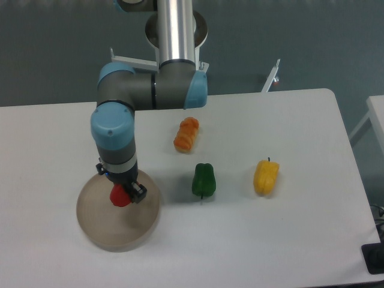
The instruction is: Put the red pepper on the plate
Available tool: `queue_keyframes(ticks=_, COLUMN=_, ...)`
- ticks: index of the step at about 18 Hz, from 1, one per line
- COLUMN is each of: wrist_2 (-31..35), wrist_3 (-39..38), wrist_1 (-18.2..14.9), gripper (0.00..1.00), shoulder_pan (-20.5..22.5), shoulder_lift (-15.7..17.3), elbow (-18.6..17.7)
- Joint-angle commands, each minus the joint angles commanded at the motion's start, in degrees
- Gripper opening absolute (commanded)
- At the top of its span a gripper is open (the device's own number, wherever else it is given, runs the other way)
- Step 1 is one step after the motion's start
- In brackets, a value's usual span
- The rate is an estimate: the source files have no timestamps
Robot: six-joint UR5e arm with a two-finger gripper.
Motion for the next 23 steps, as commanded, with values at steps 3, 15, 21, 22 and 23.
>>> queue_keyframes(ticks=3, wrist_2=0.1, wrist_3=-0.1, wrist_1=1.8, gripper=0.35, shoulder_pan=-1.1, shoulder_lift=-1.8, elbow=0.2)
queue_keyframes(ticks=15, wrist_2=2.9, wrist_3=1.0, wrist_1=2.2, gripper=1.00, shoulder_pan=0.4, shoulder_lift=-0.4, elbow=1.6)
queue_keyframes(ticks=21, wrist_2=2.0, wrist_3=9.3, wrist_1=1.7, gripper=1.00, shoulder_pan=13.2, shoulder_lift=6.4, elbow=1.8)
queue_keyframes(ticks=22, wrist_2=1.8, wrist_3=10.9, wrist_1=1.7, gripper=1.00, shoulder_pan=14.7, shoulder_lift=6.8, elbow=1.8)
queue_keyframes(ticks=23, wrist_2=1.6, wrist_3=12.5, wrist_1=1.5, gripper=1.00, shoulder_pan=16.2, shoulder_lift=7.5, elbow=1.8)
